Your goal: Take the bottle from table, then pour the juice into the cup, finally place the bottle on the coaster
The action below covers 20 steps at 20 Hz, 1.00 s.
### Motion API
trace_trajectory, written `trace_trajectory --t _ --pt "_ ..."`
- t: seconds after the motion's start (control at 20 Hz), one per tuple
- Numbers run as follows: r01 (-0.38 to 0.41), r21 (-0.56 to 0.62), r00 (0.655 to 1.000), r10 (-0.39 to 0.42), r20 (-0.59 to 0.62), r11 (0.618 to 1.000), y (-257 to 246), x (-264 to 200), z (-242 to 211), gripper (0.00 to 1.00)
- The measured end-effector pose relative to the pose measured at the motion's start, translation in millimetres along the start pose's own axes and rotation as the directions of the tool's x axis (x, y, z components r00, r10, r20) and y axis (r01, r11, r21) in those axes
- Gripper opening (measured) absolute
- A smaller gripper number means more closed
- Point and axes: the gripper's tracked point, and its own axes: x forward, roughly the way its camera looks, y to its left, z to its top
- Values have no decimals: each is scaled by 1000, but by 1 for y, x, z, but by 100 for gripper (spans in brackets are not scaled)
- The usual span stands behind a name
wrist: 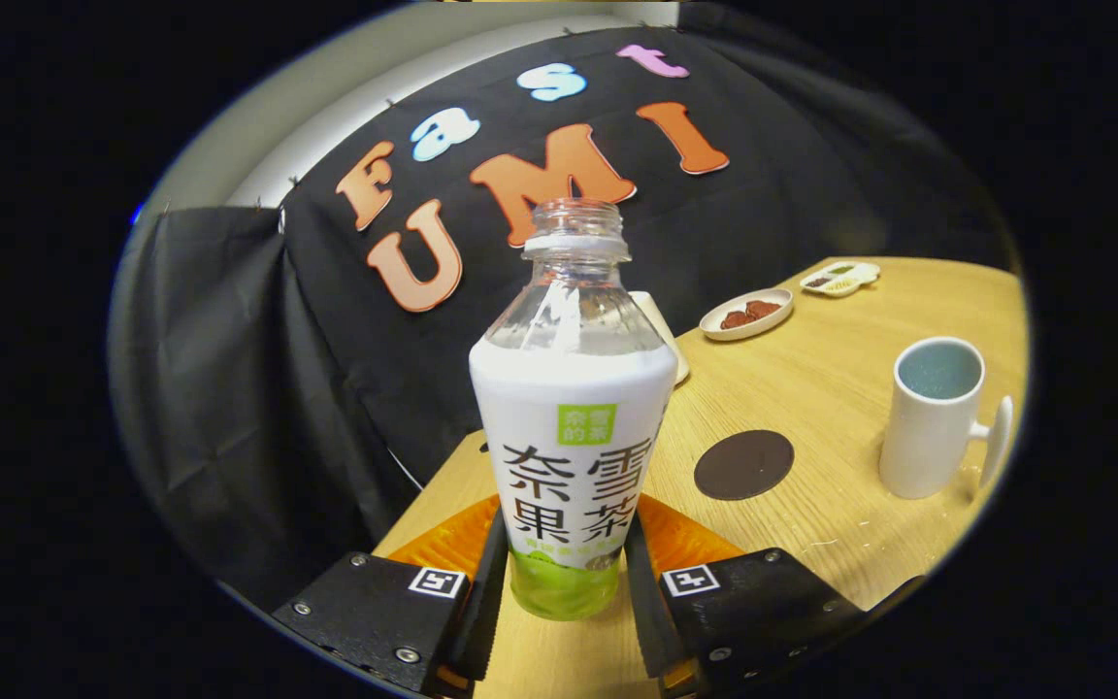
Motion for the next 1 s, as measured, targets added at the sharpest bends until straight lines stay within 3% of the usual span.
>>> trace_trajectory --t 0.35,0.65,1.0 --pt "-33 318 999 27 24 948 -16 2 4 59" --pt "-86 544 996 53 76 835 -26 -4 11 59" --pt "-126 719 991 53 122 684 -39 2 25 59"
